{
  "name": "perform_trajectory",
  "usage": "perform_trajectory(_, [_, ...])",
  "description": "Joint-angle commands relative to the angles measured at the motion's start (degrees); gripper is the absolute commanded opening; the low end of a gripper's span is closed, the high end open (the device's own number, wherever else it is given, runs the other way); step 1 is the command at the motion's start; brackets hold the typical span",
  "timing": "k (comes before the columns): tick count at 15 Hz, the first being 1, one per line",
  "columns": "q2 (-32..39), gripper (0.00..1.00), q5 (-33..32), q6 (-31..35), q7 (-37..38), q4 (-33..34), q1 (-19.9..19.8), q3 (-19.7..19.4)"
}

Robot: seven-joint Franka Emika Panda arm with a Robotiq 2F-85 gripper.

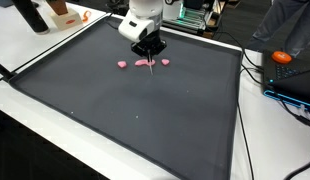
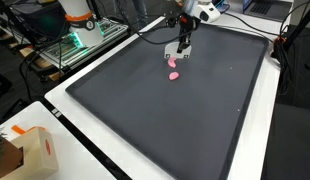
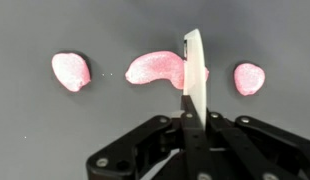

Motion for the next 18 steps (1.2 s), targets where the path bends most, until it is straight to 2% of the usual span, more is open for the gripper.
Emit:
perform_trajectory(1, [2.6,0.01,3.8,-0.6,-3.8,-0.4,-3.0,0.9])
perform_trajectory(8, [1.0,0.01,10.0,0.2,-11.1,-4.3,-6.9,1.1])
perform_trajectory(18, [-1.1,0.01,5.6,0.6,-9.7,-8.2,-6.5,-1.3])
